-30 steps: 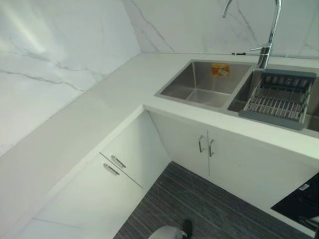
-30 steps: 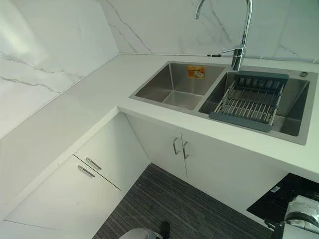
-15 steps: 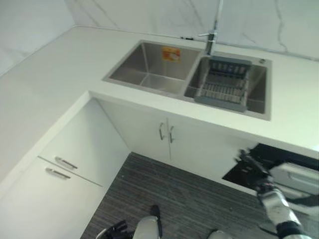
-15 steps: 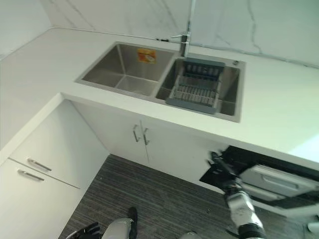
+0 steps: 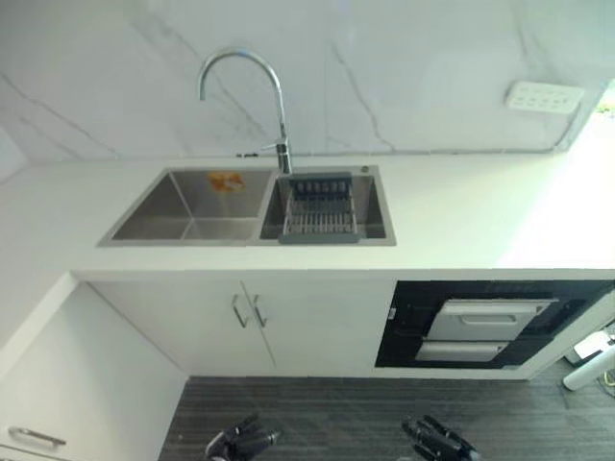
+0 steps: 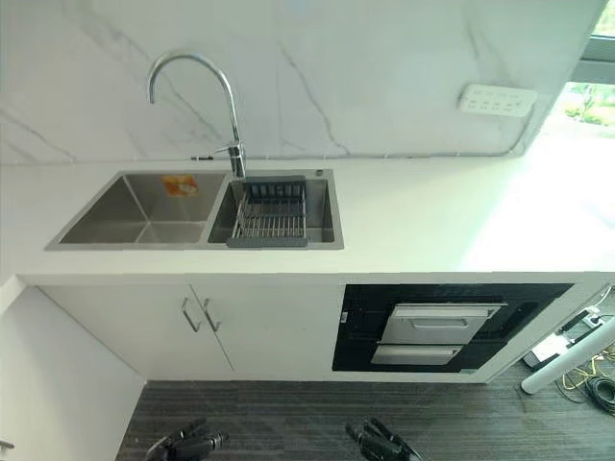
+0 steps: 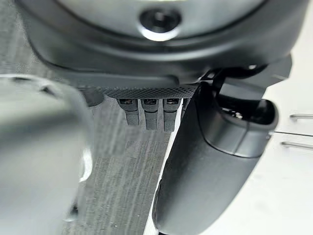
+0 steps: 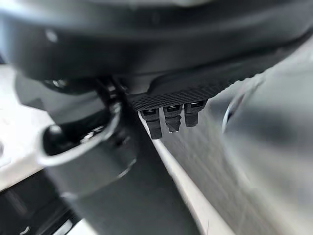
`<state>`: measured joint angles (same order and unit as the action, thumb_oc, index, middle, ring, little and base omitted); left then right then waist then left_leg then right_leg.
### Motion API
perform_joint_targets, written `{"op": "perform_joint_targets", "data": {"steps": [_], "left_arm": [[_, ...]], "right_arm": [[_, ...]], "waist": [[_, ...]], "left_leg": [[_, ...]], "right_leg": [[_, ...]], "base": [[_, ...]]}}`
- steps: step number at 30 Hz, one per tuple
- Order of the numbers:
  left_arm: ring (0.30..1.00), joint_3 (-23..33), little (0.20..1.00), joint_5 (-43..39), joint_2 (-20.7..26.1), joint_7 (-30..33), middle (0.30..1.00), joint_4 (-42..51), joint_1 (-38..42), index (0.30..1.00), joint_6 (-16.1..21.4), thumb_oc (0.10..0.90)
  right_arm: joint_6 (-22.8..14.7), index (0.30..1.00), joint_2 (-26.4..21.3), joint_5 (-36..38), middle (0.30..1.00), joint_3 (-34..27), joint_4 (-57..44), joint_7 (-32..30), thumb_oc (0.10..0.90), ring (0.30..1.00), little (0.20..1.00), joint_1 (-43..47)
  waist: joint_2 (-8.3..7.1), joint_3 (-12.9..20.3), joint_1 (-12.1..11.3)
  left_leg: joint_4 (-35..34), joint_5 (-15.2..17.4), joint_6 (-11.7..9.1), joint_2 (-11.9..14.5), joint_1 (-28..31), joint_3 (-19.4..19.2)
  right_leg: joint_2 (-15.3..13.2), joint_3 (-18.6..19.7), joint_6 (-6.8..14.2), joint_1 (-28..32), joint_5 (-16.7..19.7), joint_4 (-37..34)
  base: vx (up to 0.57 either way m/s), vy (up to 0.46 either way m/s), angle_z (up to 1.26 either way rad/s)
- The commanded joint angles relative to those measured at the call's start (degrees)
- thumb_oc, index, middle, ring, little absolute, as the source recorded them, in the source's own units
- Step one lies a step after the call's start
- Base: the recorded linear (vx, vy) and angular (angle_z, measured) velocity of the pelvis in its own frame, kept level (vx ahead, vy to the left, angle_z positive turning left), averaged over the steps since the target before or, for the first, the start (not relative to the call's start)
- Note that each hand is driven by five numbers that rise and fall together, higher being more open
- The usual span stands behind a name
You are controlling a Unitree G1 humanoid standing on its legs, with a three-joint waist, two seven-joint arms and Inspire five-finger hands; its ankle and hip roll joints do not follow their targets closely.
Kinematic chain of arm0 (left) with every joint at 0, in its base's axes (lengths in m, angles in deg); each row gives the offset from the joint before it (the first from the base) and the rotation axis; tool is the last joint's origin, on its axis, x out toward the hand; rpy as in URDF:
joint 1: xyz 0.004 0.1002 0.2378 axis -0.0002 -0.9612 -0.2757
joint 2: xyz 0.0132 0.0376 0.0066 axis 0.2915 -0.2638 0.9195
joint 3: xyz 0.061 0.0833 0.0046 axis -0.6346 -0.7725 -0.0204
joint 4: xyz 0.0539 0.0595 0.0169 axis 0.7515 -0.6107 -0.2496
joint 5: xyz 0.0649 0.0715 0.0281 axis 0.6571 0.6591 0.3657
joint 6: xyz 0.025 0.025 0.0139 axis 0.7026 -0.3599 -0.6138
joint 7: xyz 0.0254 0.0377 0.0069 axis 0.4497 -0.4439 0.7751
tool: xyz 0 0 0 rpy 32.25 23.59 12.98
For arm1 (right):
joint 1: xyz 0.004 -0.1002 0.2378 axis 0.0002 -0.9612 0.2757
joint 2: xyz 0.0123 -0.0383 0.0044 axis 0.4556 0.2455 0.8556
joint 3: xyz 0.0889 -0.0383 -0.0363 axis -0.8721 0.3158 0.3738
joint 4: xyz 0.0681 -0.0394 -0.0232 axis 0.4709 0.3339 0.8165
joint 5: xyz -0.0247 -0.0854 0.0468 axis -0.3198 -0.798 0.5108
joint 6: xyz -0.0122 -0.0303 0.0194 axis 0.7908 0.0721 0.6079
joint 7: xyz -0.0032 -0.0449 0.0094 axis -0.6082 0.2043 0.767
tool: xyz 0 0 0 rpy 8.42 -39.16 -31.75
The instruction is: Place the dishes in the dishwasher.
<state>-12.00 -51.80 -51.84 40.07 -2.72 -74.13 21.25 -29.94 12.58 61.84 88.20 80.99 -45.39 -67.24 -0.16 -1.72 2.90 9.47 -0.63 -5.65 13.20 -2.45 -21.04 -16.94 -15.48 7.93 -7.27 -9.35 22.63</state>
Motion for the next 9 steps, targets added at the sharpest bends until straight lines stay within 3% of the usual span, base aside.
{"op": "perform_joint_targets", "data": {"steps": [1, 9], "left_arm": [[0.900, 0.47, 0.900, 1.58, 3.06, -0.63, 0.900, 1.38, 1.52, 0.900, 2.78, 0.800], [0.900, 1.39, 0.900, -0.35, 2.93, -0.73, 0.900, -1.08, 1.01, 0.900, 4.42, 0.800]], "right_arm": [[-6.21, 0.900, 0.48, -8.50, 0.900, -0.83, -2.13, -8.21, 0.800, 0.900, 0.900, 6.63], [-6.39, 0.900, 0.01, -17.21, 0.900, 1.64, 0.87, -7.63, 0.800, 0.900, 0.900, 4.89]], "waist": [[-1.29, -4.48, -0.71], [-1.59, -3.98, -0.10]], "left_leg": [[7.72, 9.84, -0.34, 2.25, -0.37, 3.38], [7.72, 10.49, -0.08, 2.16, 0.32, 3.10]], "right_leg": [[0.05, -2.07, 1.26, 4.37, 2.19, -5.44], [0.65, -1.43, 1.20, 4.71, 1.67, -5.44]], "base": [[0.03, 0.026, -0.16], [0.02, 0.017, -0.05]]}}
